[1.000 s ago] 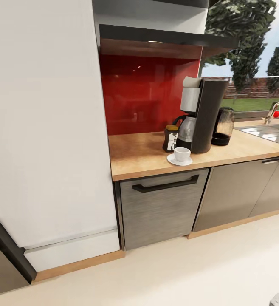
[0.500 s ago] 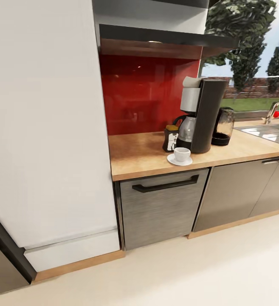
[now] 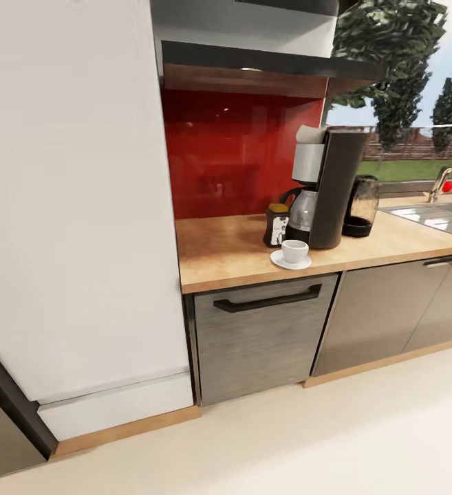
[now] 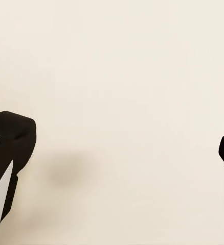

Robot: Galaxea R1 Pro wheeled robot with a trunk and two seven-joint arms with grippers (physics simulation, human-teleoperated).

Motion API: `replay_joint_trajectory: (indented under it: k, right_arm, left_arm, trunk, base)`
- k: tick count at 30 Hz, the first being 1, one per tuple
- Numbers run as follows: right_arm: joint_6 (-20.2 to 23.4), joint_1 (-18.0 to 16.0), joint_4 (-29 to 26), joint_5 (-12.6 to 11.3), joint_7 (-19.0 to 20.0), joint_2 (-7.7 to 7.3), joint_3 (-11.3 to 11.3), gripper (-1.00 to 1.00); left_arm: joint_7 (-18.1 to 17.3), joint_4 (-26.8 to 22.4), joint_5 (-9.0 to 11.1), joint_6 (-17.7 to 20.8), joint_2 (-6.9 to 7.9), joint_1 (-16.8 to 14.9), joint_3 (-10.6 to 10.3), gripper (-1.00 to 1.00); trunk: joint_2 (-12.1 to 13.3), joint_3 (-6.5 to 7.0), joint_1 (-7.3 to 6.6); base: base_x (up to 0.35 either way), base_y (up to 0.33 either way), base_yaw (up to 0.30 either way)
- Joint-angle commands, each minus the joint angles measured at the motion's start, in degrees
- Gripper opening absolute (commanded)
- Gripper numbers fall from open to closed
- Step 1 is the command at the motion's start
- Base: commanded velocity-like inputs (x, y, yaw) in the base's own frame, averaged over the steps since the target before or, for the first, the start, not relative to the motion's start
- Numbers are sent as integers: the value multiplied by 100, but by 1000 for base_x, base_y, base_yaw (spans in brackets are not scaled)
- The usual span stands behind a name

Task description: Set up a coffee station on the kitchen countertop: keep the coffee maker on the countertop, move the bottle of coffee from the kitchen shelf to the counter next to the coffee maker, place a paper coffee filter on top of the coffee maker, put the saucer next to the coffee maker with the coffee cup on the saucer, and place the electric kettle next to the coffee maker.

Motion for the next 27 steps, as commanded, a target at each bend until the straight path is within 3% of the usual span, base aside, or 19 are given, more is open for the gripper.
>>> replay_joint_trajectory:
  k: [1,17,27]
  right_arm:
    - [-36,-9,22,-58,25,3,49,100]
    - [-36,-9,22,-58,25,3,57,100]
    - [-36,-9,22,-58,25,3,58,100]
  left_arm:
    - [-14,4,-12,-37,1,-4,-4,100]
    - [-6,0,-12,-37,-1,-4,-10,100]
    - [-5,0,-12,-37,-4,-4,-10,100]
  trunk:
    - [-2,-5,1]
    - [-2,-5,1]
    - [-2,-5,1]
  base:
    - [167,-236,0]
    - [111,-304,5]
    - [20,-323,144]
